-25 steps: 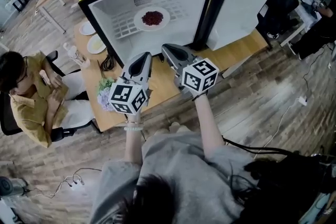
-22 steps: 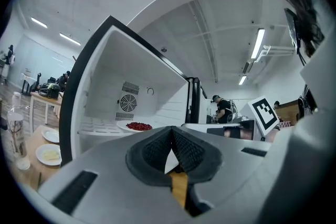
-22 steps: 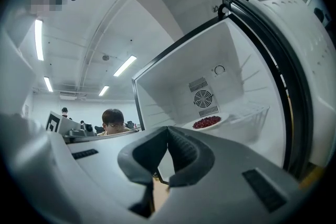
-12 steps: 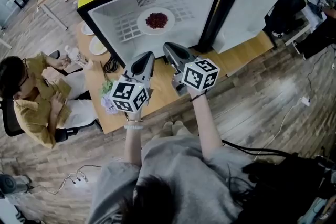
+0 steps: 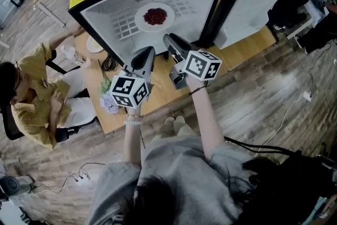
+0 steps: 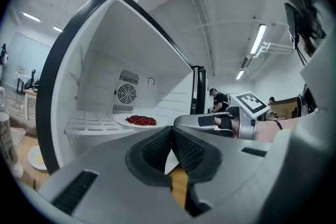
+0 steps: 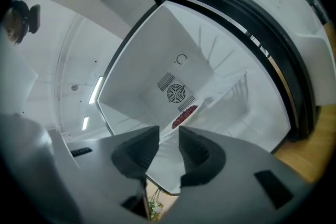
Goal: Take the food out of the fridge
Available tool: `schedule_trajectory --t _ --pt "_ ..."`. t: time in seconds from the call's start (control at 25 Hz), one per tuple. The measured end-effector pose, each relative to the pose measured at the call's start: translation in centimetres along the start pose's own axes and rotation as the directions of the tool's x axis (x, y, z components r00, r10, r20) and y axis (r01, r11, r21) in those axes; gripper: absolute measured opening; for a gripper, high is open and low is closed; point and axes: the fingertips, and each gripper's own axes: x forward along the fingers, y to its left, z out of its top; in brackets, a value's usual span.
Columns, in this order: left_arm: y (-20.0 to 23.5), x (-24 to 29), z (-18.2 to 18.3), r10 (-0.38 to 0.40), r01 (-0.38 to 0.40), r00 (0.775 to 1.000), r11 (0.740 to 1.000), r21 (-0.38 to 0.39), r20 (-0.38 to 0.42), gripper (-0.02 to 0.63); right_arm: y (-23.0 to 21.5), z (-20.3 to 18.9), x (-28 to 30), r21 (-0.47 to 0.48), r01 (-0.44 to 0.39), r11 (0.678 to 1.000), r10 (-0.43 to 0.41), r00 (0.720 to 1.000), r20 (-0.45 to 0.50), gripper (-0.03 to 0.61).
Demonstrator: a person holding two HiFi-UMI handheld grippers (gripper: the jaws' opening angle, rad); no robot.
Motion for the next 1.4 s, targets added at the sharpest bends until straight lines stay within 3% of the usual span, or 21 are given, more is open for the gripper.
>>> schedule_trajectory --t 0.72,1.16,1.4 --pt "1.0 1.5 -0.5 0.006 -0.006 1.000 1.000 0.007 -0.026 0.008 -2.1 0.3 2.7 0.249 0.030 0.968 -0.028 1.000 -0.012 0.132" --pt "1.4 1.1 0.3 0.022 -0.022 1.000 1.000 0.017 -0.021 0.008 -1.8 0.0 4.0 0.416 0.011 0.909 -0.010 1.000 -0.006 0.130" --pt "2.3 1.9 0.3 0.035 -0.034 0.999 0.999 0.017 -0.024 0.008 -2.4 0.2 4.9 0.492 -0.003 0.871 0.008 1.000 -0.008 0.083"
